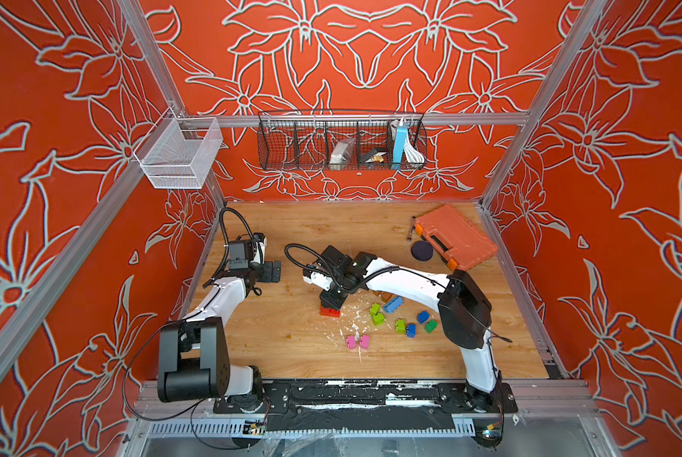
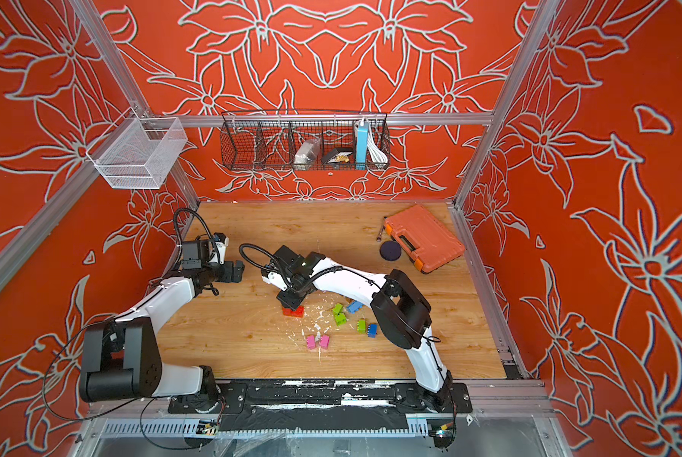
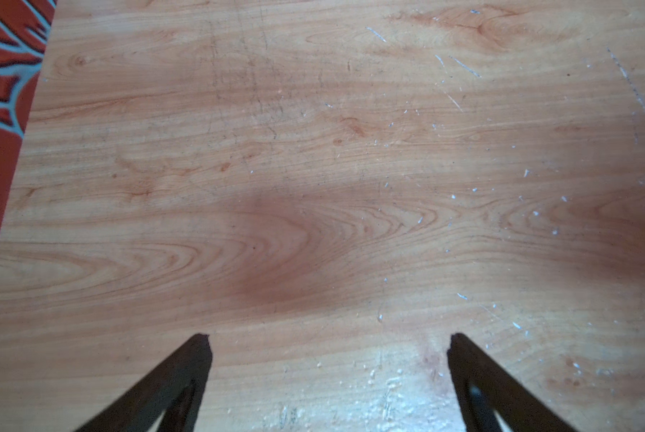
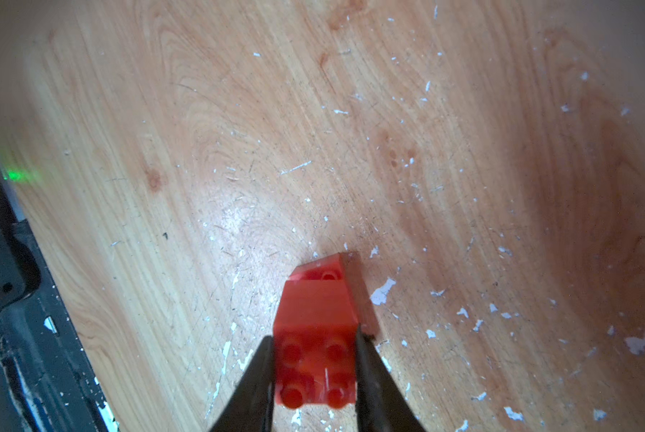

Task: Assemble the letter h with lego
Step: Assemble the lego brick with the lego brick.

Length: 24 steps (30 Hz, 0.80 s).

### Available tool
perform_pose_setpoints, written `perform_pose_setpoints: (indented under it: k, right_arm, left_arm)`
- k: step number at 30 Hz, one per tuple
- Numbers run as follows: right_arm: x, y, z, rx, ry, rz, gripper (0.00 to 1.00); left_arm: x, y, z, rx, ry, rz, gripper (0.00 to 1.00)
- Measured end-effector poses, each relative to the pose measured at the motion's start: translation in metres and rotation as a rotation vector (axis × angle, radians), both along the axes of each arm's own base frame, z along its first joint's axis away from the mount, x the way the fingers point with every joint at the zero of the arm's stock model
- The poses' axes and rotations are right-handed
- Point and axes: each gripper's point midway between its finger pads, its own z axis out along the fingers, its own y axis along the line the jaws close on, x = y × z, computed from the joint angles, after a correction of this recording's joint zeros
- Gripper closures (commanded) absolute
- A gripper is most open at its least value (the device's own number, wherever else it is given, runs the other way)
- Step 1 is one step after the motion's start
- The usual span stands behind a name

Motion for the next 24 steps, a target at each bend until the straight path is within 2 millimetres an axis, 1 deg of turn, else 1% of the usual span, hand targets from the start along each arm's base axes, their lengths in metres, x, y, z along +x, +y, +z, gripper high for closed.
perform_pose_setpoints:
  k: [3,9,24]
  right_arm:
    - [-0.0024,-0.0015,0.0010,0.001,-0.017,0.037,0.84]
    - [-0.0056,-0.0046,-0.0047,-0.015,-0.043,0.102,0.84]
    - [-0.0038,-0.0042,-0.0075,-0.030,-0.102,0.194,0.83]
  left_arm:
    - [0.0000,-0.0016,0.0000,-0.007,-0.001,-0.006,0.01]
    - [0.0002,-0.0026,0.0003,-0.012,-0.002,-0.011,0.01]
    - [0.0001,-0.0047,0.0003,-0.021,-0.003,-0.022,0.01]
